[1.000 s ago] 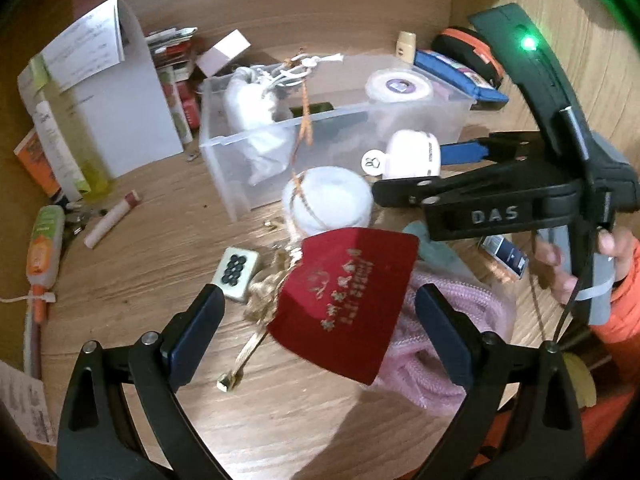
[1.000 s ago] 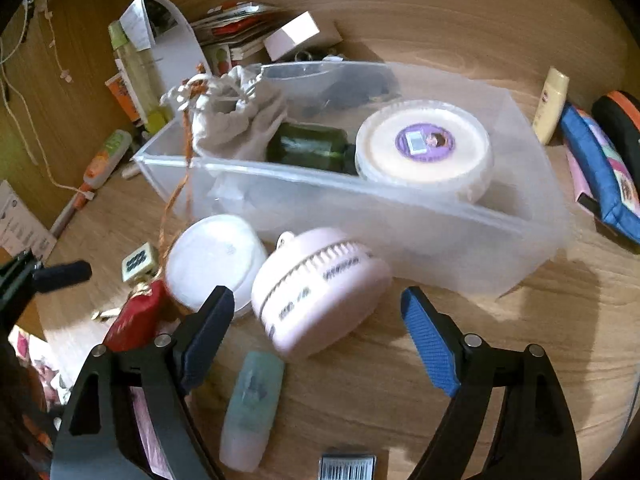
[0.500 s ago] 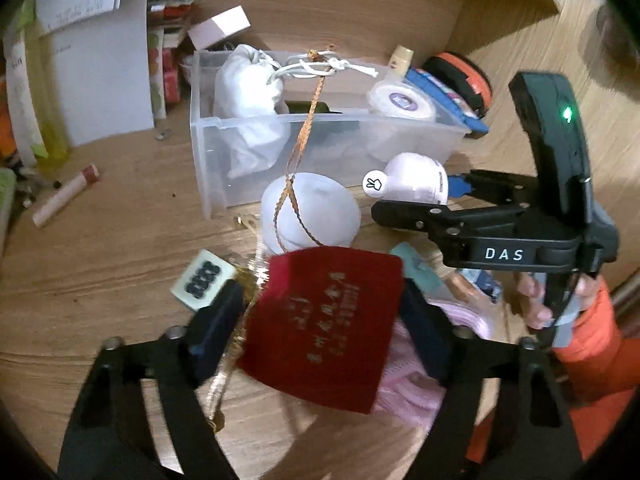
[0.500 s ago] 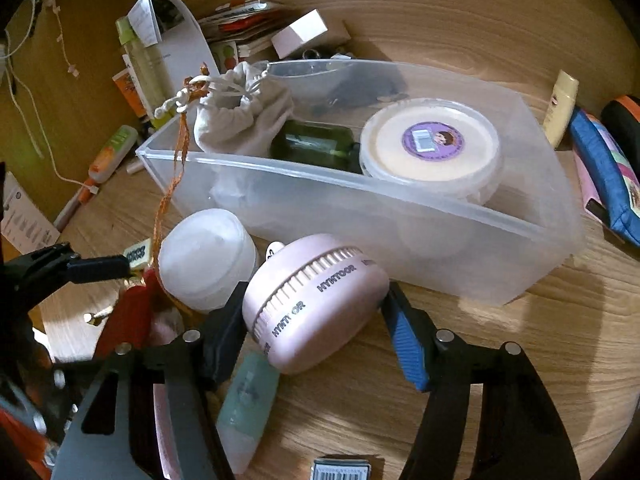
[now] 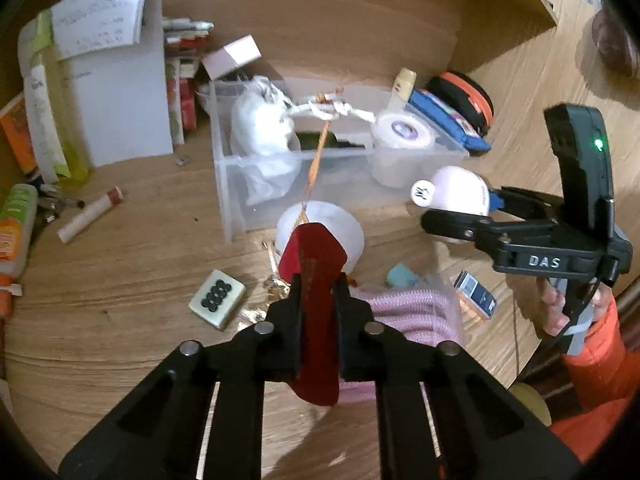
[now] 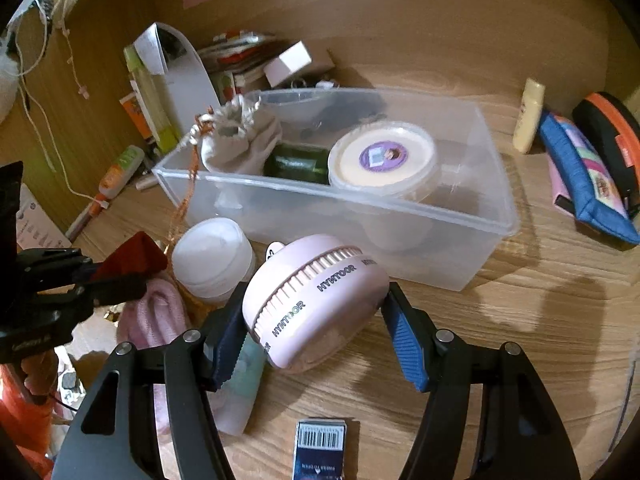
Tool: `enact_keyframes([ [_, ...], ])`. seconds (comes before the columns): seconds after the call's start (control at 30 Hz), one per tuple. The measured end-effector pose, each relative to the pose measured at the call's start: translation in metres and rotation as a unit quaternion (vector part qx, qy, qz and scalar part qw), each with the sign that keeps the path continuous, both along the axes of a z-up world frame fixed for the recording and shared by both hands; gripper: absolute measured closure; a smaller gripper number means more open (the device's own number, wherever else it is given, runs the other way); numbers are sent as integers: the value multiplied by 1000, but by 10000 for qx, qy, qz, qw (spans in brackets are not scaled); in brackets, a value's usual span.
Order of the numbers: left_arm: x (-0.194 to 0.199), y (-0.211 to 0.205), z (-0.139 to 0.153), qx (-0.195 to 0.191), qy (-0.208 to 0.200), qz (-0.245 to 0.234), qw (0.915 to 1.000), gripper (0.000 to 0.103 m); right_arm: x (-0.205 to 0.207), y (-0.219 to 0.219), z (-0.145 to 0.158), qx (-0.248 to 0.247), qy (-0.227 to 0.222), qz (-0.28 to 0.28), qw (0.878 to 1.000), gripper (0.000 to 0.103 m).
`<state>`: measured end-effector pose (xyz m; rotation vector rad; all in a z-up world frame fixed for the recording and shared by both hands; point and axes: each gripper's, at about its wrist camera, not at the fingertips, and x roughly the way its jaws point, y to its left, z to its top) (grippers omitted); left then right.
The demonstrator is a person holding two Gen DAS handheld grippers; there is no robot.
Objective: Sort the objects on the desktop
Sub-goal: 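Grasp the pink round fan with the right gripper while the left grasps the red pouch, then place the pink fan and red pouch into the clear box and release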
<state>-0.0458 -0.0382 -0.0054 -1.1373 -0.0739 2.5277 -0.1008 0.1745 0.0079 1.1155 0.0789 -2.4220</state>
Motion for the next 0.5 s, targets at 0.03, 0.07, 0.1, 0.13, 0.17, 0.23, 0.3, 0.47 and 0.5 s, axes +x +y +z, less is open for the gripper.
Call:
enact_keyframes([
  [0.03, 1, -1, 3, 25, 38, 31, 10000, 93, 2, 2, 3, -25, 44, -4, 10000, 41],
  [0.07, 2, -3, 6, 43, 77, 55, 9999, 94, 3, 3, 6, -36, 86, -9, 10000, 41],
  [0.1, 3, -4, 10, 67, 129, 91, 9999, 94, 5, 5, 10, -56, 135, -24, 9999, 41],
  [0.13, 5, -6, 13, 93, 180, 99, 9997, 94, 7, 6, 13, -79, 175, -29, 9998, 41],
  [0.17, 6, -7, 17, 101, 239, 120, 9996, 94, 8, 7, 16, -107, 211, -44, 9997, 41],
  [0.23, 9, -8, 26, 101, 382, 165, 9991, 94, 11, 10, 23, -162, 292, -58, 9994, 41],
  [0.3, 11, -9, 36, 136, 512, 182, 9984, 94, 14, 11, 29, -196, 381, -76, 9991, 41],
  [0.47, 9, -11, 57, 136, 861, 326, 9957, 94, 18, 14, 43, -267, 616, -79, 9977, 41],
  [0.5, 8, -12, 61, 120, 944, 381, 9947, 94, 18, 14, 46, -278, 680, -98, 9972, 41],
])
